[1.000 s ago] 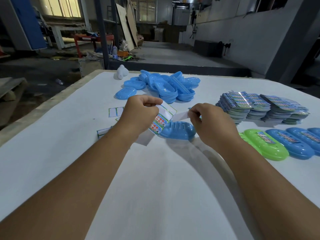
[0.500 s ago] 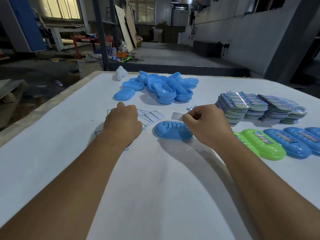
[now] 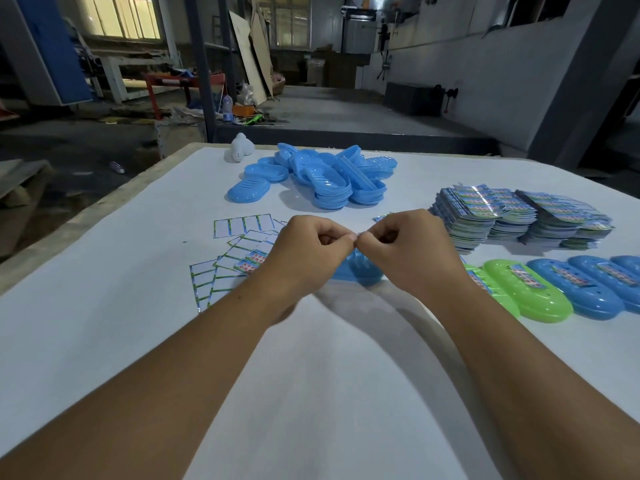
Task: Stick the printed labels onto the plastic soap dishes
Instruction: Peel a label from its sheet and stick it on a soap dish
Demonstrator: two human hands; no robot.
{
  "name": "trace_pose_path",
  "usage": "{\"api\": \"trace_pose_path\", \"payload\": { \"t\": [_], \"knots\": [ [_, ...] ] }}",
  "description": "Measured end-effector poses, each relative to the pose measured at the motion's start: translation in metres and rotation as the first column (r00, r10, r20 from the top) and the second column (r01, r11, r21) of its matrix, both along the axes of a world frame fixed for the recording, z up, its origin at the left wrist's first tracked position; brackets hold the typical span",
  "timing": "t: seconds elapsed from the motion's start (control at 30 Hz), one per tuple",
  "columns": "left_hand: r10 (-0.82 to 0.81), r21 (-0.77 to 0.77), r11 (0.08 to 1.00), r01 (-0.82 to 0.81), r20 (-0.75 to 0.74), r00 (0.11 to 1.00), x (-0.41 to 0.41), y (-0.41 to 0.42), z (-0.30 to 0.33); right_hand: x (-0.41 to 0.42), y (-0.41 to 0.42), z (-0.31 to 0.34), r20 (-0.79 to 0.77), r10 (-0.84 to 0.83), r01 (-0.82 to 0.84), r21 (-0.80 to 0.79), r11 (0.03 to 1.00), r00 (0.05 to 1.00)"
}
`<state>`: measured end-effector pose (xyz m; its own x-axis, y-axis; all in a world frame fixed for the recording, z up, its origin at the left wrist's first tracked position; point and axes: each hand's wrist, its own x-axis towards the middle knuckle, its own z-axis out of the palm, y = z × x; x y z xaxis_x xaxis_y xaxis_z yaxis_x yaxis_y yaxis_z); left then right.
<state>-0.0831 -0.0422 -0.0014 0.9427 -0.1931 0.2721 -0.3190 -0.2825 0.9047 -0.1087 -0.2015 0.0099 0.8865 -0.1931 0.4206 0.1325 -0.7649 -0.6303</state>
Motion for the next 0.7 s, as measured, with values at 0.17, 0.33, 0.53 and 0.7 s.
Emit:
{"api": "trace_pose_path", "payload": {
  "t": [0.17,0.33,0.53,0.7],
  "knots": [
    [0.023,-0.019,1.0,-0.023,-0.014,1.0,0.002,0.001,0.002,0.002,-0.004,-0.003,0.06,0.107,-0.105,-0.028,0.994,0.993],
    [0.061,-0.049,0.997,-0.064,-0.05,0.997,0.004,0.007,0.009,0.004,-0.004,-0.005,0.045,0.164,-0.161,-0.052,0.986,0.986],
    [0.071,-0.079,0.994,-0.081,-0.115,0.991,0.006,0.006,0.011,0.01,-0.013,-0.003,-0.005,-0.026,0.026,-0.01,1.0,1.0],
    [0.067,-0.077,0.994,-0.078,-0.132,0.989,0.006,0.006,0.01,0.009,-0.013,-0.002,-0.027,-0.008,0.011,0.101,0.995,1.0]
  ]
}}
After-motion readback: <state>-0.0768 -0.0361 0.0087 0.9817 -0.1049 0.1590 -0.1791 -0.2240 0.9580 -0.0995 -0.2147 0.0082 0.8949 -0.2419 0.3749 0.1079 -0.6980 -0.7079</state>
